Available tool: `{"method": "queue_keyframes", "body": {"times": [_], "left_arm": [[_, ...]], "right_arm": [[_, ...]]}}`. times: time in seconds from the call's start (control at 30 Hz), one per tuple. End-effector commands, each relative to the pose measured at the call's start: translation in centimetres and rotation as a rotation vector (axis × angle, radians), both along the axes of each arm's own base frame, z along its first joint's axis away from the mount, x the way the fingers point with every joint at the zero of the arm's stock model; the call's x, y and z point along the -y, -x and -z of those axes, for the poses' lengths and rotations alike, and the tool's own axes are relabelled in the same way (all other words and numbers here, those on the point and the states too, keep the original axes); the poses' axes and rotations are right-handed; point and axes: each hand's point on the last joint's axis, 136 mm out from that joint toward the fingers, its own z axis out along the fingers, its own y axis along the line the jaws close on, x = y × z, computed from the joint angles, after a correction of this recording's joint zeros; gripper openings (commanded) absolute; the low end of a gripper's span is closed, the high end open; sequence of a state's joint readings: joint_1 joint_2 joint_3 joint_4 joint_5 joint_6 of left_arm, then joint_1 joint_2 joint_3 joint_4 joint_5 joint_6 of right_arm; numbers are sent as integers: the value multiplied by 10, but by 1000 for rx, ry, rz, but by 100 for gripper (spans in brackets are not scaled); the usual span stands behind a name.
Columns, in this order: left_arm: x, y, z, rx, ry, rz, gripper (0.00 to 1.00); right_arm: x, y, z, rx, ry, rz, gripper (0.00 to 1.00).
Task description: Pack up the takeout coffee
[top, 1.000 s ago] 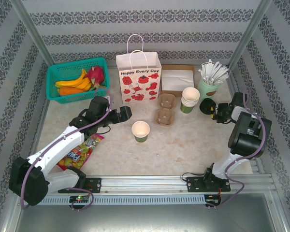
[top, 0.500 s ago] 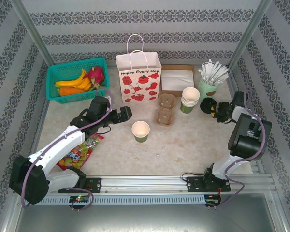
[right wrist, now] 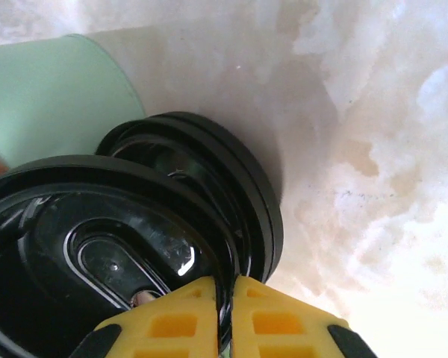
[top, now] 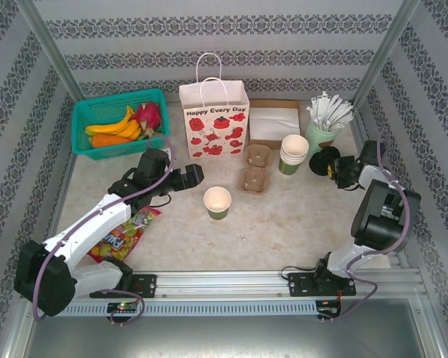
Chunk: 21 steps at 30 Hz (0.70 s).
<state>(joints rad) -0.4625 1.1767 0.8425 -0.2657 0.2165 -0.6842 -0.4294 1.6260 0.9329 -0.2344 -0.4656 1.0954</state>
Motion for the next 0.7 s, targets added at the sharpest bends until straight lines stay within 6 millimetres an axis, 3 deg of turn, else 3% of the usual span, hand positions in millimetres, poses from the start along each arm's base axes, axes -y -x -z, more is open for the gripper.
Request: {"method": "queue_keyframes", "body": {"times": [0.0, 0.3, 0.57, 0.67], "left_arm": [[-8, -1, -6, 22, -18, -20, 100], [1, 1, -13, 52, -12, 55, 100], [1, 1, -14, 52, -17, 55, 100], [0, 1, -13, 48, -16, 53, 100]], "right_arm": [[1, 8, -12, 16, 98, -46, 7], [-6, 24, -6, -12, 206, -151, 5], [-22, 9, -17, 37, 259, -312, 28], [-28, 14, -13, -10, 288, -373, 43]]}}
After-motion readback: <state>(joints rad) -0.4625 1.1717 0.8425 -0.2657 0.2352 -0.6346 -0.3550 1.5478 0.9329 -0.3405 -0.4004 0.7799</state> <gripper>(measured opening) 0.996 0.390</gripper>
